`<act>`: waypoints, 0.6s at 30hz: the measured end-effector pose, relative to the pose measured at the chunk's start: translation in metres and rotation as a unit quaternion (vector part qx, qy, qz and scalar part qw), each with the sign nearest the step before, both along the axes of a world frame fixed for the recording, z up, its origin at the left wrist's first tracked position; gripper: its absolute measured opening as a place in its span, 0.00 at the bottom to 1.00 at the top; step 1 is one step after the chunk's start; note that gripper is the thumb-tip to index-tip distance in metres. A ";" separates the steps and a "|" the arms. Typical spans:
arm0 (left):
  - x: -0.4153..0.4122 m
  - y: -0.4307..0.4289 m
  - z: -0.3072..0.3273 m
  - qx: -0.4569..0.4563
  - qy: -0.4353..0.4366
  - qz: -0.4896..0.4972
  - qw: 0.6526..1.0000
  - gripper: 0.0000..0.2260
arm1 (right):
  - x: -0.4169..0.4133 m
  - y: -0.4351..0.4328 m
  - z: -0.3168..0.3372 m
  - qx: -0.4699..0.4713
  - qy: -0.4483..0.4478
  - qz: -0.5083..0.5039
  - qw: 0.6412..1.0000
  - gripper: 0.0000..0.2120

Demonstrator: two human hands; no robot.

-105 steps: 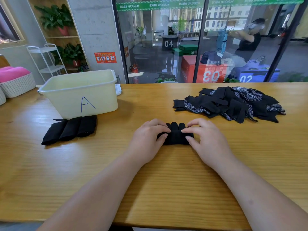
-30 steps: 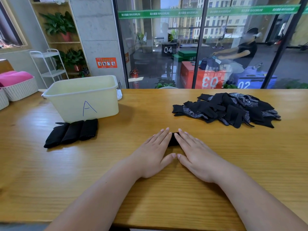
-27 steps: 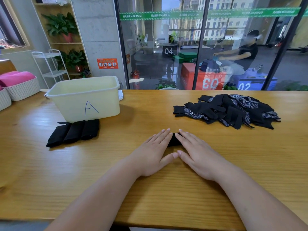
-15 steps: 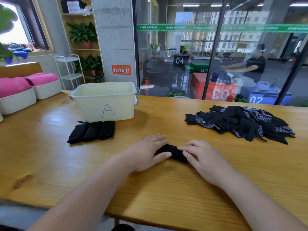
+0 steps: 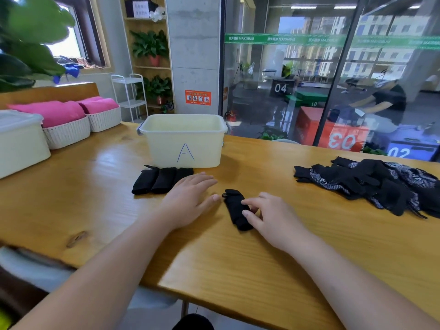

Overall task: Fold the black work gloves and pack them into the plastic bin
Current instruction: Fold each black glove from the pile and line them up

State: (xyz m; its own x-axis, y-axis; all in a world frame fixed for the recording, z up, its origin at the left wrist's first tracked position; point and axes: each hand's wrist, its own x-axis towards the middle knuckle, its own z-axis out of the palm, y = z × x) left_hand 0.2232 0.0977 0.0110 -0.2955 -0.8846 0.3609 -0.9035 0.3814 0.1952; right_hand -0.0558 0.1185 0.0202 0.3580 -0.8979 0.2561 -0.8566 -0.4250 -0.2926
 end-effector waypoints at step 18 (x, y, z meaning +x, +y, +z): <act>0.010 -0.005 -0.023 -0.069 0.051 0.193 0.977 0.19 | 0.115 -0.065 0.002 -0.015 0.002 -0.046 0.999 0.18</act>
State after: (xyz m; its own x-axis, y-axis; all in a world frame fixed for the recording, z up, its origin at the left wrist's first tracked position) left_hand 0.2333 0.0925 -0.0125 0.0946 -0.8634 0.4955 -0.9641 0.0445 0.2617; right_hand 0.0593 0.0534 0.0225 0.2748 -0.9190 0.2827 -0.8935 -0.3526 -0.2779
